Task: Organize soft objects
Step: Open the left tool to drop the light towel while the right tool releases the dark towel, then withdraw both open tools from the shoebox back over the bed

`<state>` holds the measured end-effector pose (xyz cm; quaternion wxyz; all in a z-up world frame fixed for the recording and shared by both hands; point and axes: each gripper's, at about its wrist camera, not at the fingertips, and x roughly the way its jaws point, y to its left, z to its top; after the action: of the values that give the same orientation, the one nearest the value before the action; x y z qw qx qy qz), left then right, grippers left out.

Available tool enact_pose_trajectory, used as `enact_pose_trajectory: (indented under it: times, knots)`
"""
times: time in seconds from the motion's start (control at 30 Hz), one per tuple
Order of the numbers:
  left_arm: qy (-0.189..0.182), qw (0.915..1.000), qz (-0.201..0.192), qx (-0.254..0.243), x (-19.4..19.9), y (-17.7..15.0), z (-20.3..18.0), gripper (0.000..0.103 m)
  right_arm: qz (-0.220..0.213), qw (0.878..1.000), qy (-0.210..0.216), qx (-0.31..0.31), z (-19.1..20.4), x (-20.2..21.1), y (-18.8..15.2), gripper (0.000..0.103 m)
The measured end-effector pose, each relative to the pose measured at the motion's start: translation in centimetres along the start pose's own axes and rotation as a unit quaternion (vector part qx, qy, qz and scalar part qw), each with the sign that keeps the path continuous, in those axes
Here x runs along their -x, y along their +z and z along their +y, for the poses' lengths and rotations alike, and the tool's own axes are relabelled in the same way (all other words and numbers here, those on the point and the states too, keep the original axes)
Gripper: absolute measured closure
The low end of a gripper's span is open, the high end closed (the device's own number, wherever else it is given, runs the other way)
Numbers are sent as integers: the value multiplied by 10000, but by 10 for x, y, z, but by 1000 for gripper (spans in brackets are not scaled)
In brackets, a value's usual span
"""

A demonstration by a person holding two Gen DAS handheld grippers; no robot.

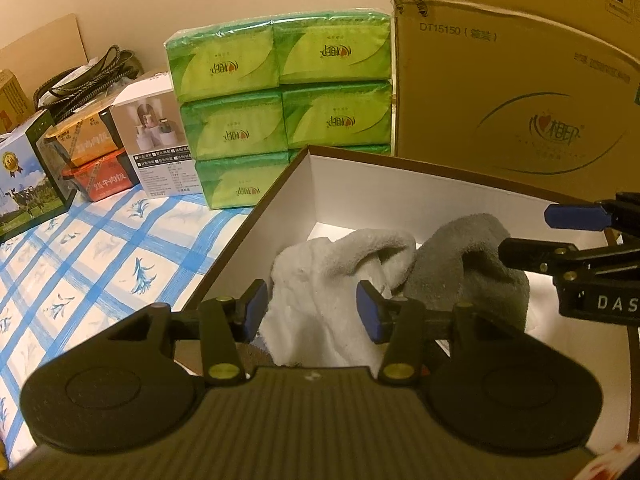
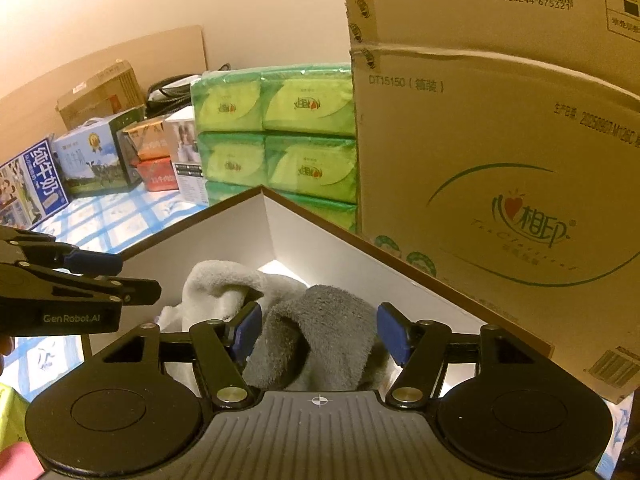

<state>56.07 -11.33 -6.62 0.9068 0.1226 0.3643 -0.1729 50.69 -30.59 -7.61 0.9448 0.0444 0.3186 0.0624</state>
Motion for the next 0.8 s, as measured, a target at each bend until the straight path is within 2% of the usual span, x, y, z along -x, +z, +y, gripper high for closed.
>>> enact_pose_trajectory:
  times: [0.23, 0.4, 0.53, 0.63, 0.8]
  knots:
    - [-21, 10000, 14, 56, 9, -1, -1, 54, 77, 10000, 23, 51, 2, 10, -5, 38]
    - [-63, 10000, -41, 29, 21, -4, -2, 45, 123, 9999, 72, 66, 3, 21, -12, 37]
    - [-131, 9999, -86, 19, 33, -7, -3, 44, 142, 9999, 82, 46, 4, 30, -17, 37]
    - [-77, 9999, -122, 28, 43, -12, -3, 36, 149, 9998, 126, -14, 5, 39, -20, 37]
    - [-84, 9997, -219, 98, 69, -25, 1, 32, 130, 9997, 180, -108, 6, 59, -28, 37]
